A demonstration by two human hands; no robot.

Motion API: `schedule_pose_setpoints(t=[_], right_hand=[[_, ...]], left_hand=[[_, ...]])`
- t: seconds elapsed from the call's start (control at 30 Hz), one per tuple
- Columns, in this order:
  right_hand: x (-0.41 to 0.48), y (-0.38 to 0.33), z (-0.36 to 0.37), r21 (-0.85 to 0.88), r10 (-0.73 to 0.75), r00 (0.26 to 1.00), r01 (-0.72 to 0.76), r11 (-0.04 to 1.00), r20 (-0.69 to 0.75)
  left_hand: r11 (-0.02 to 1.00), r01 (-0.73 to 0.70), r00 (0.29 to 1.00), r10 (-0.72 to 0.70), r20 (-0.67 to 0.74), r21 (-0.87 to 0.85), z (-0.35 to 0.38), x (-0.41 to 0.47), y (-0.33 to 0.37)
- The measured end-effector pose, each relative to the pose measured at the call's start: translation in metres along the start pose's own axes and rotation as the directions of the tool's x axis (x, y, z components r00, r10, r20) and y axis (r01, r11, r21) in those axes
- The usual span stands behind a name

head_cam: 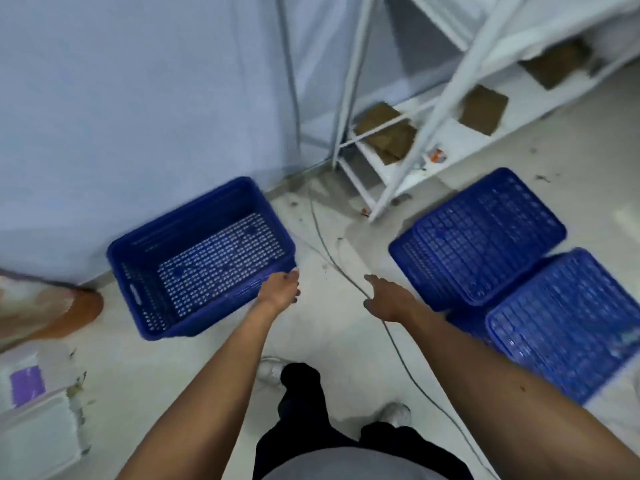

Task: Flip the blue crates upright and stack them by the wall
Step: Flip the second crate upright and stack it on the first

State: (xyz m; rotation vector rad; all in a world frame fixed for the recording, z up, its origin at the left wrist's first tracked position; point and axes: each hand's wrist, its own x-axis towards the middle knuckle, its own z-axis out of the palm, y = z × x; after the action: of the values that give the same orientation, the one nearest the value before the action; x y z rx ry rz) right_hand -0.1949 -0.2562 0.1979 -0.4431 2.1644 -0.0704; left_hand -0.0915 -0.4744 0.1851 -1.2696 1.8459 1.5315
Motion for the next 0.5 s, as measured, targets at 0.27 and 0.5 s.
schedule_pose_setpoints(t=[0.27, 0.5], right_hand=[[-0.085, 0.204, 0.045, 0.133, 0.225, 0.970, -0.211, 0.968, -0.095], [-0.183, 0.372, 0.107, 0.351, 0.388, 0.919, -0.341, 0.872, -0.073]], left_hand=[[0.961, -0.235, 0.966, 0.215, 0.142, 0.143, 0.192, -0.069, 0.040], [0.880, -0.374, 0.907, 0.280, 0.315, 0.293, 0.364, -0.153, 0.056]])
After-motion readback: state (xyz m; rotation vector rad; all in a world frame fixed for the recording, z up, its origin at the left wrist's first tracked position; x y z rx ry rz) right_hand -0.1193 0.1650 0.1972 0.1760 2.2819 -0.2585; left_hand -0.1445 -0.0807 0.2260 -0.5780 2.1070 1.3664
